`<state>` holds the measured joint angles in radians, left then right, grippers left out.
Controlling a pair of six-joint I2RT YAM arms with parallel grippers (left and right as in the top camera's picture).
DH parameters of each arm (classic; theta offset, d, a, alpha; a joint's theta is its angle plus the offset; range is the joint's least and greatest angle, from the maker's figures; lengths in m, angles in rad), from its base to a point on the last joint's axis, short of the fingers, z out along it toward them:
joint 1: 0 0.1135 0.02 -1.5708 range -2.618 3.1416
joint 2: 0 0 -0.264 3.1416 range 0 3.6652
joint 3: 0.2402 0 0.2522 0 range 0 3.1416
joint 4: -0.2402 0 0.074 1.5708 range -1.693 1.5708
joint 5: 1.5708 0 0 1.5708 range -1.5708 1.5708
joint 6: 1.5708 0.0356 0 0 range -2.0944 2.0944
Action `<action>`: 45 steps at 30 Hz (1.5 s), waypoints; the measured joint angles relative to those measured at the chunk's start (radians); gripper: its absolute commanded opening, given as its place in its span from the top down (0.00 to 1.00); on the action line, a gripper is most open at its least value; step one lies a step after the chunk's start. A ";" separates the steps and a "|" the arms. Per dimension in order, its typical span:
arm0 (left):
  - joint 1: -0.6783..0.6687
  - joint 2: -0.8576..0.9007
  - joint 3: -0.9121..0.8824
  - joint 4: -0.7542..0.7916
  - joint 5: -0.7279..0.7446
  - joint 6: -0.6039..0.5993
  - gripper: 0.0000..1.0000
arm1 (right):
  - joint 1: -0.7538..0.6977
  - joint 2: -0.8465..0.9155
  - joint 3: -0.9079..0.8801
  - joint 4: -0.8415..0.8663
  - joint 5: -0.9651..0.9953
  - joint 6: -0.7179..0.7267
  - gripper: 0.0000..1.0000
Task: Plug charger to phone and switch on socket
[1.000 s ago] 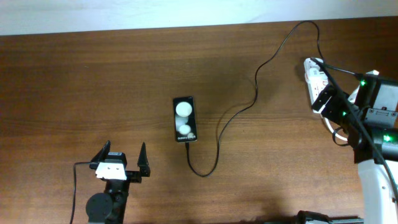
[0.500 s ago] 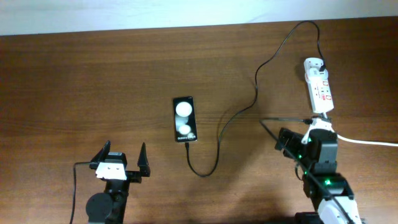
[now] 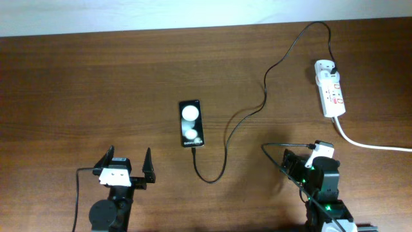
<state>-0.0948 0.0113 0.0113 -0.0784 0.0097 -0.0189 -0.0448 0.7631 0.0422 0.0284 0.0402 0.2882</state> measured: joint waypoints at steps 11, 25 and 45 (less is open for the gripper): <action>0.000 0.000 0.000 0.000 0.000 0.000 0.01 | 0.000 -0.267 -0.031 -0.103 -0.010 0.000 0.01; 0.000 0.000 0.000 0.000 0.000 0.000 0.01 | 0.000 -0.623 -0.031 -0.103 -0.027 0.000 0.01; 0.000 0.000 0.000 0.000 0.000 0.000 0.01 | 0.052 -0.747 -0.031 -0.103 -0.035 -0.026 0.01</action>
<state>-0.0948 0.0109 0.0113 -0.0780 0.0097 -0.0185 0.0074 0.0158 0.0109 -0.0746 0.0048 0.2623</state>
